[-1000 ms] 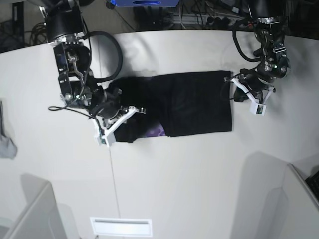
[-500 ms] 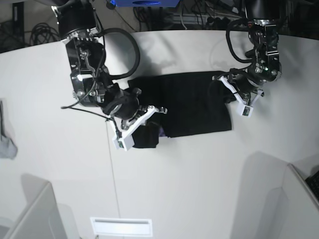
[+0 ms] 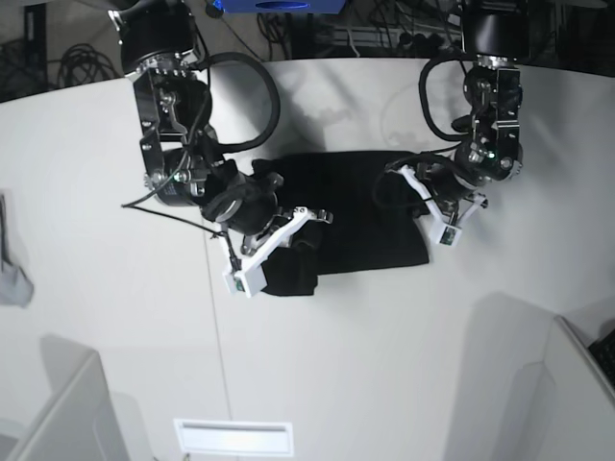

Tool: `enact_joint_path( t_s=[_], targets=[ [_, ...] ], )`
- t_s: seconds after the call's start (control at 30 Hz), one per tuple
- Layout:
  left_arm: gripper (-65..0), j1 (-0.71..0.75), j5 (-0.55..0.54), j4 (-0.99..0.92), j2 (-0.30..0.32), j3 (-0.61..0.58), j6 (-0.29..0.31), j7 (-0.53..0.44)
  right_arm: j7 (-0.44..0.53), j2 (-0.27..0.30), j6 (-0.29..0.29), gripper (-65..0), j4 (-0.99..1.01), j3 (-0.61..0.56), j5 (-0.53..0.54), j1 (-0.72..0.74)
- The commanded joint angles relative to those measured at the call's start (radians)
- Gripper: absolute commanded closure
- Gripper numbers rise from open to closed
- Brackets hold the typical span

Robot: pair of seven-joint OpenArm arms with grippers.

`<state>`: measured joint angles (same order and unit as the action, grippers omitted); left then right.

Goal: Fold the T-shirt properly
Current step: 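Lift the strip end with the right gripper and fold it over toward the left gripper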

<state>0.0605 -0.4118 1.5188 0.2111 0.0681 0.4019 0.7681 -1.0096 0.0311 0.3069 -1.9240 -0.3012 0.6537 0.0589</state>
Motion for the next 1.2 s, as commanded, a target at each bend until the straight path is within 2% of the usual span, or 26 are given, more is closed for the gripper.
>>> enact_joint_path(
  t_s=[0.0,0.27,0.37,0.6,0.87,1.0,1.17],
  targets=[
    [0.0,-0.017,-0.011,0.015,0.007,-0.001,-0.005,-0.020,0.024,-0.004,-0.007,0.0,-0.015,0.003,0.010,0.023],
    [0.0,-0.017,-0.016,0.033,0.011,0.005,-0.014,-0.020,0.107,-0.023,-0.007,0.0,0.016,0.001,0.007,0.028],
    [0.0,-0.006,-0.017,0.061,0.034,0.006,-0.014,-0.022,0.148,-0.023,-0.007,0.0,0.044,-0.002,0.007,0.029],
    [0.0,0.006,-0.017,0.073,0.055,0.009,-0.016,-0.022,0.216,-0.024,-0.007,0.0,0.077,-0.135,0.007,0.049],
    [0.0,0.101,-0.019,0.107,0.057,0.217,-0.010,-0.022,0.234,-0.053,-0.007,0.0,0.162,-0.140,0.007,0.069],
    [0.0,0.161,-0.020,0.157,0.093,0.296,-0.010,-0.022,0.234,-0.093,-0.007,0.0,0.169,-0.141,0.007,0.078],
    [0.0,0.224,-0.022,0.196,0.096,0.407,-0.010,-0.022,0.234,-0.104,-0.007,0.0,0.194,-0.201,0.005,0.109]
  ],
)
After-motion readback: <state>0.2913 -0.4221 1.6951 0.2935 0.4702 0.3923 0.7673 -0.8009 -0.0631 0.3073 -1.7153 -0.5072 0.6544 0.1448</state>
